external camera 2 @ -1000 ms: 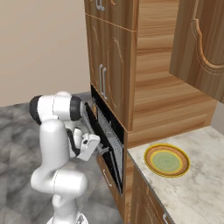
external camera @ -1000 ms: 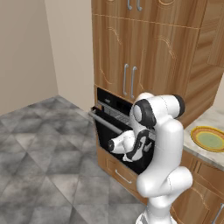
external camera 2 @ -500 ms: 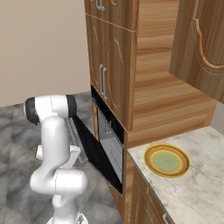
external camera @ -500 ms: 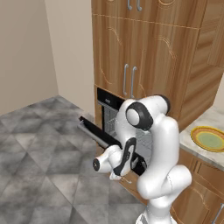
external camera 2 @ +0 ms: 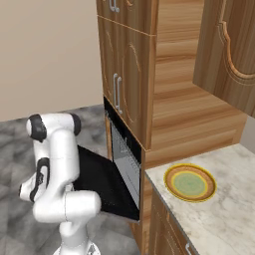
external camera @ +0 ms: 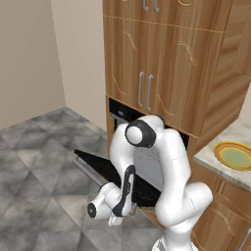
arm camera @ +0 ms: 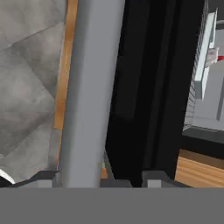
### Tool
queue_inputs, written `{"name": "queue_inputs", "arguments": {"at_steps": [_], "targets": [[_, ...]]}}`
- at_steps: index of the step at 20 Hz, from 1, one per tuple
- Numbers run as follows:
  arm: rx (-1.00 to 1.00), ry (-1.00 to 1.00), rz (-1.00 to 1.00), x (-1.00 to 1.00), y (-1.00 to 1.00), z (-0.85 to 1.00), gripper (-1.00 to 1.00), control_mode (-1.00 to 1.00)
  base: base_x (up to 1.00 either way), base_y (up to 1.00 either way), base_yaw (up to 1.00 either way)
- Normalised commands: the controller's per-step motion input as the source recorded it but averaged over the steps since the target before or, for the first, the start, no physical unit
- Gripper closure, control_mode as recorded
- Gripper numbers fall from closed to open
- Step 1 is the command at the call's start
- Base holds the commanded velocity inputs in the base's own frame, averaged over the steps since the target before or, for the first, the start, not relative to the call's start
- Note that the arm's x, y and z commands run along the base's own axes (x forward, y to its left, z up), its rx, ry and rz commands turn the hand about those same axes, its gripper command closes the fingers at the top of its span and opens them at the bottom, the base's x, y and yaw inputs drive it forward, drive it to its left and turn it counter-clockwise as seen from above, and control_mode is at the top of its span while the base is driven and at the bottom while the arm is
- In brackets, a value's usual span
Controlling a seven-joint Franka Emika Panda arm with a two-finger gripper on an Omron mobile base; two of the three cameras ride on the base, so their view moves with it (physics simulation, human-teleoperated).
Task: Take the baked cake out of the oven and place it on the plate for cooling. Then close the oven door.
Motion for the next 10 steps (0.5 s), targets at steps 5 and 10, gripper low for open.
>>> {"name": "queue_inputs", "arguments": {"at_steps": [5,10], "targets": [[0.12,0.0,0.09,-0.65,0.1,0.27,-1.0,-1.0,0.0,0.0,0.0],[0.17,0.0,0.09,-0.69,0.02,0.92,-1.0,-1.0,0.0,0.0,0.0]]}}
